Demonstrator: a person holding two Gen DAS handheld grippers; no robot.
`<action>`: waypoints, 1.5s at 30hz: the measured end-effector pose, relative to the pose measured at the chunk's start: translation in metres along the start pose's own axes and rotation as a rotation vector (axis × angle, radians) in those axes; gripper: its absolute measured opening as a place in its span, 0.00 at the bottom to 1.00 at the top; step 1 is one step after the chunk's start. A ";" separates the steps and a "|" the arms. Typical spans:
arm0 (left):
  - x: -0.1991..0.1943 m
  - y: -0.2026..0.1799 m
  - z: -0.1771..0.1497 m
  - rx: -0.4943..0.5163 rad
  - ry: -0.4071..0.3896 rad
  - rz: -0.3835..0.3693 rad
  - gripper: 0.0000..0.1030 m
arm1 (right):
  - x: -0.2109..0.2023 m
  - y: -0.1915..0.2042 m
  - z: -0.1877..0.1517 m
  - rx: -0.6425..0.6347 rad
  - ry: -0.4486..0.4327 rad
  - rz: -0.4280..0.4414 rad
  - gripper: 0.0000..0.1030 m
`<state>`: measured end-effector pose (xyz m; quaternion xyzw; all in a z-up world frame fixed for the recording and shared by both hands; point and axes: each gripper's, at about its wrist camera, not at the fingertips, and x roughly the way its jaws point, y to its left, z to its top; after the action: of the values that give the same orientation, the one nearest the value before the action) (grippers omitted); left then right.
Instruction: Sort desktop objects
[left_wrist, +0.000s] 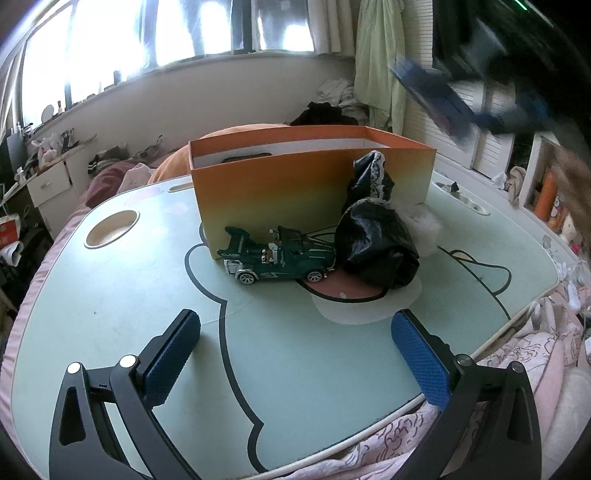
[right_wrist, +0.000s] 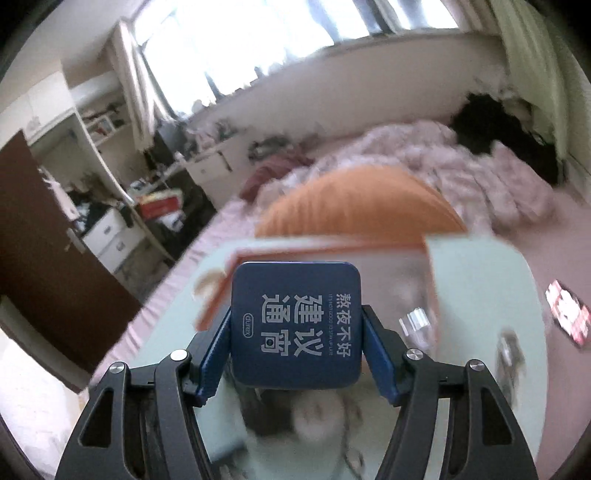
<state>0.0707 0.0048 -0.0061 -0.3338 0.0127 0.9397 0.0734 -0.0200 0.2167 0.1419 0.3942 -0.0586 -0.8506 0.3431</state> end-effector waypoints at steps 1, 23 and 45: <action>0.000 -0.001 0.000 0.001 0.000 0.000 1.00 | 0.001 -0.004 -0.010 0.007 0.029 -0.006 0.64; 0.002 -0.003 0.001 0.006 0.001 -0.001 1.00 | 0.027 -0.019 -0.113 -0.119 -0.038 -0.292 0.93; 0.004 -0.005 0.002 0.008 0.001 -0.001 1.00 | 0.027 -0.019 -0.126 -0.208 -0.071 -0.305 1.00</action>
<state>0.0668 0.0108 -0.0068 -0.3340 0.0166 0.9394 0.0753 0.0470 0.2351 0.0319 0.3306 0.0780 -0.9075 0.2470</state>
